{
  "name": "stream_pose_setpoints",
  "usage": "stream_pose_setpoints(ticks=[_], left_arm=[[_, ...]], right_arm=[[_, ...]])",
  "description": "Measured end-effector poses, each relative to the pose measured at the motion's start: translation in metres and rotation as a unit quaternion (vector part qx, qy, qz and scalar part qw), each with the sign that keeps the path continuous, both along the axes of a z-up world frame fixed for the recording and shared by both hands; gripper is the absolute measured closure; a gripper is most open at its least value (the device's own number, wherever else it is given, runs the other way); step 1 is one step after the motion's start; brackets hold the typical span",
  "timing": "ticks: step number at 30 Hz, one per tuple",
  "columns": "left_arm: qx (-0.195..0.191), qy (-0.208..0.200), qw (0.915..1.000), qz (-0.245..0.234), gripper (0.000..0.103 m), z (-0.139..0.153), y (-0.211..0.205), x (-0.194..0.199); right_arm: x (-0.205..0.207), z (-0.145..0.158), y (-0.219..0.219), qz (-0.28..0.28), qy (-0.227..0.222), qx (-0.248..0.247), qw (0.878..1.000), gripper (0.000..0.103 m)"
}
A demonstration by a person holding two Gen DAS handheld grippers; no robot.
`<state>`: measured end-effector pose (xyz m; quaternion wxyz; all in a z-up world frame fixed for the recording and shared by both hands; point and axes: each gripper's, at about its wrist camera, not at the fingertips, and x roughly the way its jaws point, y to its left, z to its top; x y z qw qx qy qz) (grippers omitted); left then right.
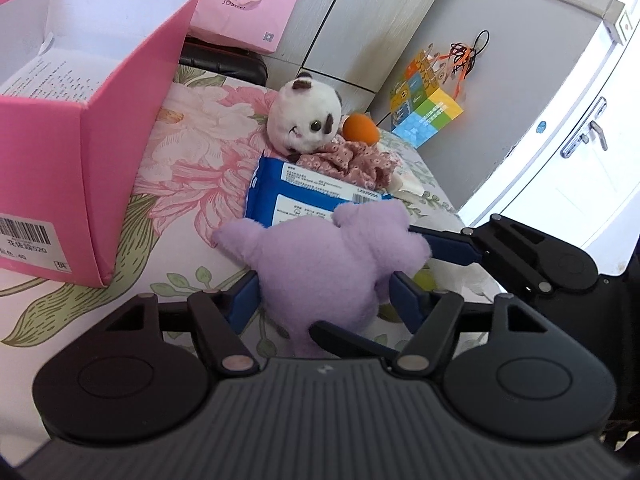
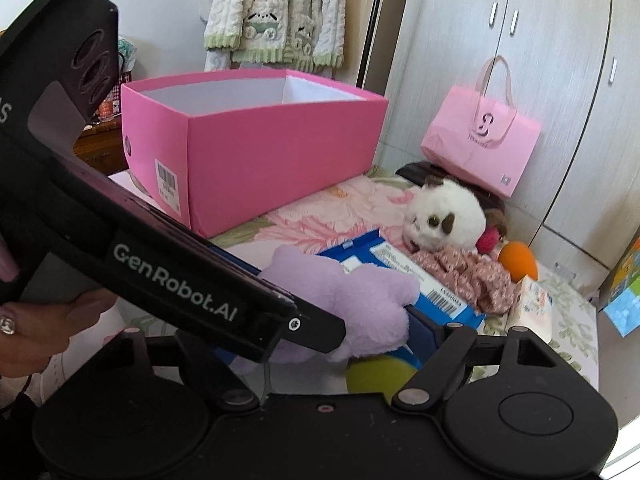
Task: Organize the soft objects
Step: 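Reach the left tool to the lilac plush toy and close on it, then carry the lilac plush with the left tool into the pink shoebox and release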
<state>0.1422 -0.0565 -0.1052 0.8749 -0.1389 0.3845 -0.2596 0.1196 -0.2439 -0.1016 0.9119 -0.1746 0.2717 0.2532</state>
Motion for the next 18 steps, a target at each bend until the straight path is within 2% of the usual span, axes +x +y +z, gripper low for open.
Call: stream_pose_setpoints(ticks=[10,18], left_arm=[[0.014,-0.002,0.9999,0.003,0.034,0.021,0.013,-0.015],[0.044,0.024,0.9987,0.008,0.038,0.031,0.038,-0.027]], right_arm=[[-0.013,0.014,0.014,-0.002,-0.013,0.005,1.0,0.022],[-0.021,0.019,0.032,-0.01,0.033,0.036,0.999,0.03]])
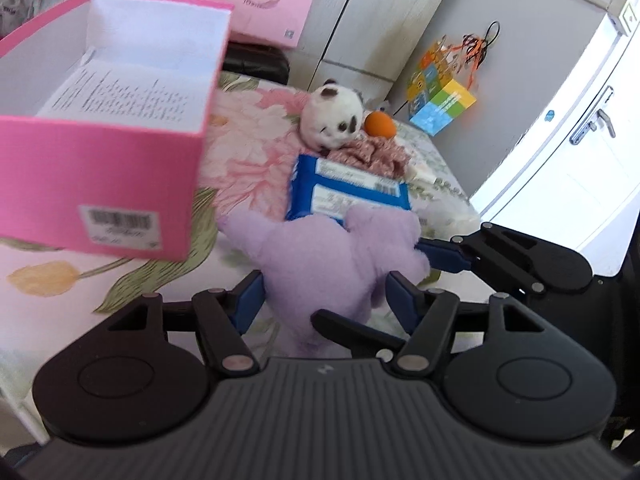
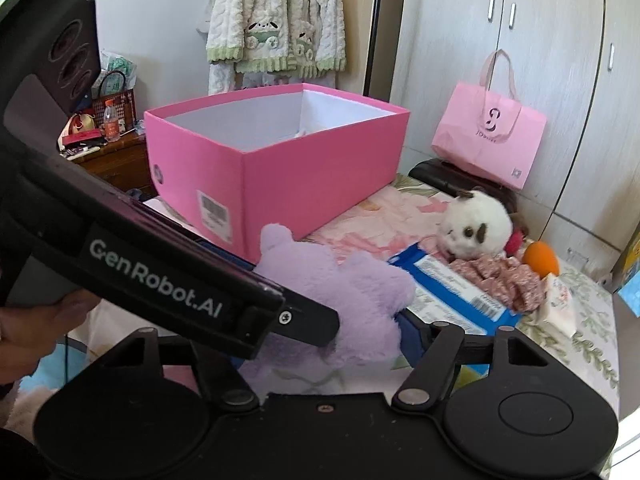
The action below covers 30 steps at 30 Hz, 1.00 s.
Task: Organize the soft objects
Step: 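Carry the lilac plush with the left tool into the pink shoebox and release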
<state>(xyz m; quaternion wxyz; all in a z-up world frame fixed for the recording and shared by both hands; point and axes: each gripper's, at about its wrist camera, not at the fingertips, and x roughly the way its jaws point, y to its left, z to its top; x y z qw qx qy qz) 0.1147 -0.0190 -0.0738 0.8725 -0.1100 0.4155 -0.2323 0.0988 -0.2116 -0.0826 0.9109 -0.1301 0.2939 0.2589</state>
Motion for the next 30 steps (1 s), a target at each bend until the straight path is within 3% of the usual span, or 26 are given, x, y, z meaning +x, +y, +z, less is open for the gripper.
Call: stream_pose_setpoints(ticks=[10,20,26,30], left_arm=[[0.03,0.029,0.9991,0.004,0.038,0.016,0.041,-0.028],[0.045,0.055,0.9971,0.027,0.038,0.047,0.088,-0.05],[0.052,0.067,0.9957,0.036,0.038,0.08,0.109,-0.036],[0.059,0.048,0.9965,0.034,0.038,0.103,0.113,-0.017]], right_arm=[[-0.019,0.013,0.033,0.018,0.051,0.03,0.998,0.032],[-0.038,0.037,0.076,0.076,0.067,0.034,0.994,0.032],[-0.031,0.063,0.097,0.097,0.074,0.054,0.991,0.032],[-0.016,0.084,0.104,0.1,0.064,0.063,0.991,0.032]])
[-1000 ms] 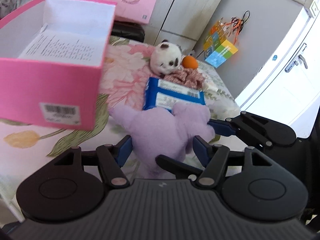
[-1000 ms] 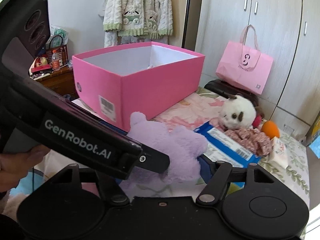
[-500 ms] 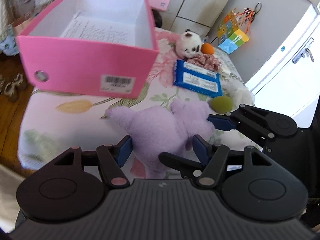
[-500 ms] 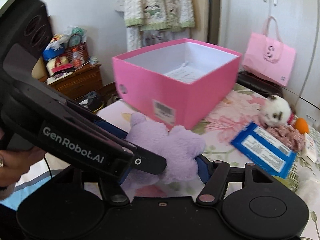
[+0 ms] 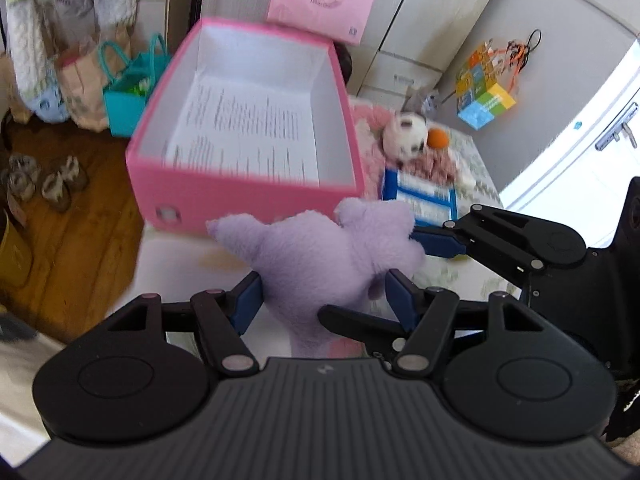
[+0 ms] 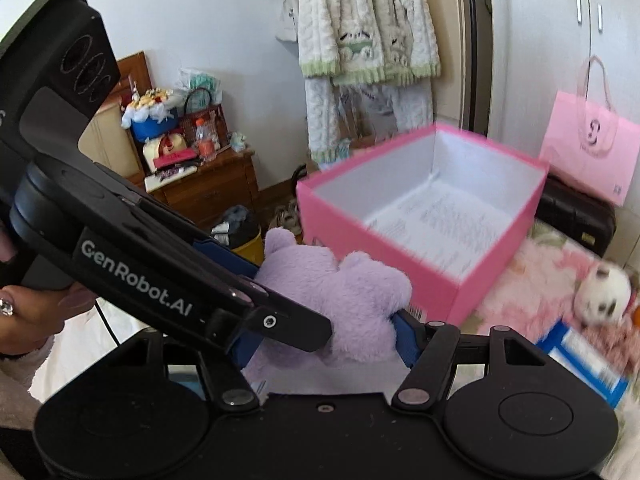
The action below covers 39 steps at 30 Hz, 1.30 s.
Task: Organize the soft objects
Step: 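Carry the lilac plush with the left tool into the pink shoebox and release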
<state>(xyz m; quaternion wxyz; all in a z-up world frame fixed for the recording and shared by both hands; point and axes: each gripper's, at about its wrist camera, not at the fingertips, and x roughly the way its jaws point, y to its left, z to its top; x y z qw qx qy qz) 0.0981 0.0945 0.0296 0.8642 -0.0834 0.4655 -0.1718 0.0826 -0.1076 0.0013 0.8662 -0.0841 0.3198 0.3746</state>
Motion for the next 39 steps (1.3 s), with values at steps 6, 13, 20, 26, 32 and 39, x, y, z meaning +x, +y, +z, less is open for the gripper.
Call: stream_pose_setpoints(ticks=[6,13,20,26,32,39], left_arm=[[0.001,-0.039,0.9993,-0.002,0.038,0.024,-0.002,0.053],[-0.01,-0.047,0.9988,-0.004,0.038,0.02,-0.002,0.132],[-0.019,-0.033,0.9992,0.014,0.038,-0.003,-0.003,0.206],[-0.028,-0.009,0.9991,0.031,0.038,-0.025,-0.002,0.246],[-0.032,0.014,0.9987,0.036,0.038,-0.046,-0.001,0.269],[-0.036,0.019,0.9983,0.042,0.035,-0.055,0.0,0.275]], right_arm=[[0.049,0.024,0.001,-0.028,-0.015,0.019,0.999,0.032],[0.131,0.027,0.002,-0.054,0.004,0.019,0.998,0.032],[0.205,0.014,0.008,-0.059,0.026,0.002,0.998,0.032],[0.253,-0.006,0.012,-0.058,0.064,-0.009,0.996,0.032],[0.279,-0.024,0.022,-0.061,0.086,-0.037,0.994,0.032],[0.282,-0.029,0.035,-0.065,0.072,-0.082,0.992,0.033]])
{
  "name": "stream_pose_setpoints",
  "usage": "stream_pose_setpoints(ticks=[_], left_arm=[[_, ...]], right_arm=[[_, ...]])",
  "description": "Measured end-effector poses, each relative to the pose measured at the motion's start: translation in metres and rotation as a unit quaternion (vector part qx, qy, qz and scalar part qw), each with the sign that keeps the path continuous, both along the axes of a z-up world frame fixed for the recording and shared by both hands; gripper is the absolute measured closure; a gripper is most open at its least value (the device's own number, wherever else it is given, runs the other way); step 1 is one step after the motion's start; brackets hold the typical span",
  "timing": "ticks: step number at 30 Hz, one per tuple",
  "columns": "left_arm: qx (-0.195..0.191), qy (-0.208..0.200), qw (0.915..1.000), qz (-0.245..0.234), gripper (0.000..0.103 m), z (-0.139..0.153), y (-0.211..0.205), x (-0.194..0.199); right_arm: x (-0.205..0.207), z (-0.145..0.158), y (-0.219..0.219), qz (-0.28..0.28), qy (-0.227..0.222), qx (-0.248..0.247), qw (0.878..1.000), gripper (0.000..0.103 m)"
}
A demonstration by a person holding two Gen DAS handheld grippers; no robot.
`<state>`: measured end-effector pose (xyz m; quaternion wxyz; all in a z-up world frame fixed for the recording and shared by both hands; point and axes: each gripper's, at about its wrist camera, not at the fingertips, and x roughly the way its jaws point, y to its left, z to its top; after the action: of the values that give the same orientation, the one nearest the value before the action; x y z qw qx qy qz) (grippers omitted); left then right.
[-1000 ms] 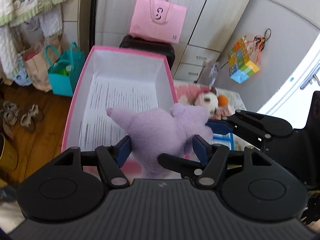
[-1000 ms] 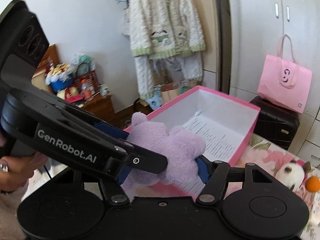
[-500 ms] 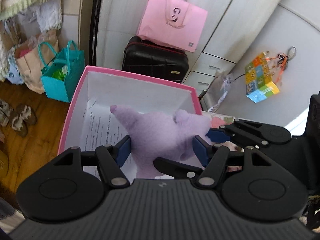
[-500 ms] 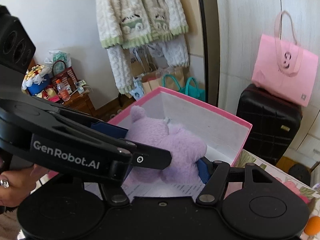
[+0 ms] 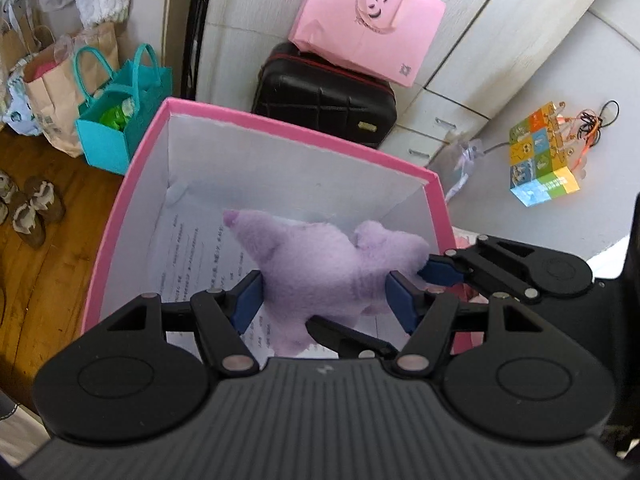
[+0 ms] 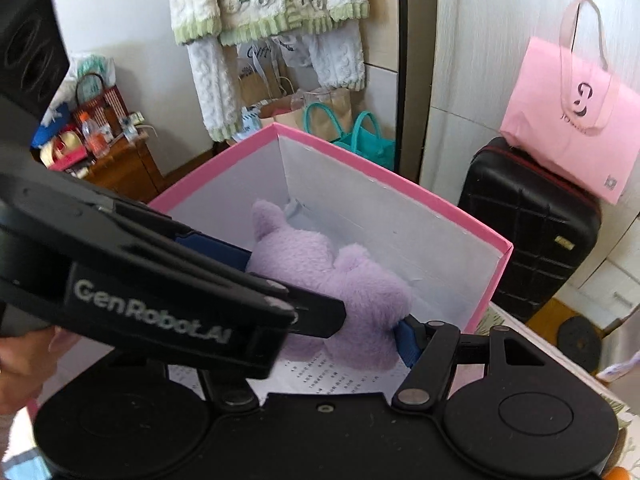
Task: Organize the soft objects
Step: 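Carry the lilac plush with the left tool into the pink shoebox and release, then grasp the green sponge egg with the left tool while the right tool grasps the white bath puff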
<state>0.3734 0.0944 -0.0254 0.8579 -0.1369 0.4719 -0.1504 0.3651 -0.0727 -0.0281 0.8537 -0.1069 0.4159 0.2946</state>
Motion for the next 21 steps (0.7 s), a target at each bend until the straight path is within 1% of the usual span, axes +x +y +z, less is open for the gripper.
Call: stream_pose_setpoints(ticks=[2,4,5,6,9,13,15,17,21], left_arm=[[0.008,-0.02,0.9998,0.0,0.032,0.004,0.0,-0.005],[0.031,-0.046,0.9984,-0.007,0.028,0.012,-0.001,-0.012],[0.045,-0.062,0.9969,-0.014,0.028,0.016,-0.002,-0.018],[0.062,-0.079,0.9947,-0.023,0.028,0.021,-0.002,-0.026],[0.078,-0.116,0.9896,-0.033,0.028,0.035,0.002,-0.049],[0.085,-0.14,0.9855,-0.043,0.028,0.054,0.005,-0.079],[0.095,-0.151,0.9827,-0.051,0.028,0.065,0.004,-0.097],[0.101,-0.156,0.9807,-0.061,0.028,0.073,0.0,-0.112],[0.1,-0.164,0.9781,-0.081,0.028,0.088,-0.007,-0.143]], right_arm=[[-0.002,0.0,0.001,-0.006,-0.014,-0.012,1.0,0.032],[-0.007,0.003,0.0,-0.007,-0.032,-0.025,0.999,0.032],[-0.009,0.005,-0.002,-0.004,-0.034,-0.022,0.999,0.032],[-0.015,0.009,-0.007,0.0,-0.033,-0.009,0.999,0.032],[-0.034,0.022,-0.019,0.019,-0.036,0.023,0.999,0.032],[-0.069,0.036,-0.032,0.033,-0.041,0.038,0.998,0.032],[-0.086,0.042,-0.04,0.037,-0.042,0.043,0.998,0.032],[-0.101,0.048,-0.045,0.038,-0.049,0.047,0.997,0.032],[-0.133,0.064,-0.057,0.038,-0.07,0.055,0.995,0.032]])
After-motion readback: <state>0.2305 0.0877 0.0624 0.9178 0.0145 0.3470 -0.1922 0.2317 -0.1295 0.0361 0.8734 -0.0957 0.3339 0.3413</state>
